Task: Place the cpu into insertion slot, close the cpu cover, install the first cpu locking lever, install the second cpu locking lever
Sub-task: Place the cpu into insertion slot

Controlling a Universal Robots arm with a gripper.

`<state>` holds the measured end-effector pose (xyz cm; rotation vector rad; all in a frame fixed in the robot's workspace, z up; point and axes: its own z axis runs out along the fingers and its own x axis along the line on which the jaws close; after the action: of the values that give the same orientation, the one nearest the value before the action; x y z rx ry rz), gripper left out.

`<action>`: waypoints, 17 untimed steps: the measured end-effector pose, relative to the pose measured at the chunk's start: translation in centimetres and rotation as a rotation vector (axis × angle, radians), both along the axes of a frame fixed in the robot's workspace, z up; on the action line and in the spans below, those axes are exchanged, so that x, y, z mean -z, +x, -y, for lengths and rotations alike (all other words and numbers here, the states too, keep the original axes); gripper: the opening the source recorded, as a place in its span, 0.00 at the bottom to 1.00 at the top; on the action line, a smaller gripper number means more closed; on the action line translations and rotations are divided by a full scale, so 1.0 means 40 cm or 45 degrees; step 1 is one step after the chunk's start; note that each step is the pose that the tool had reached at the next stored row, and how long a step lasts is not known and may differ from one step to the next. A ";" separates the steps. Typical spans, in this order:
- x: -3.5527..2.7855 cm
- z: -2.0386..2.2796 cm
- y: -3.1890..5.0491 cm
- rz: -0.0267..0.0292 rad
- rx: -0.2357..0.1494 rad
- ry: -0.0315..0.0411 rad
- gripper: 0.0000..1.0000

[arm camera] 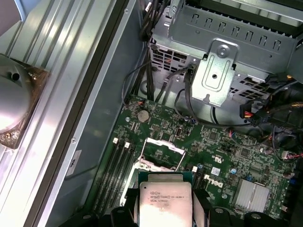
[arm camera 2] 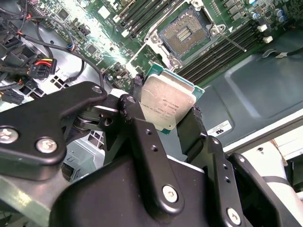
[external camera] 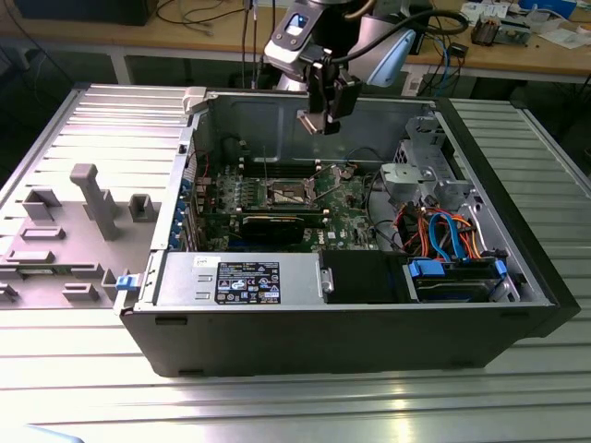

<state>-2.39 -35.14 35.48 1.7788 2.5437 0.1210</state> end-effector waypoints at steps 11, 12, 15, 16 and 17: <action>0.005 0.000 0.000 0.0000 0.031 0.0000 0.54; 0.006 0.000 0.000 0.0001 0.031 0.0001 0.54; 0.007 0.000 0.000 0.0001 0.031 0.0001 0.54; 0.007 0.000 0.000 0.0000 0.031 0.0001 0.54; 0.008 0.000 -0.001 0.0001 0.031 0.0001 0.54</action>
<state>-2.41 -35.14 35.16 1.8088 2.5214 0.1205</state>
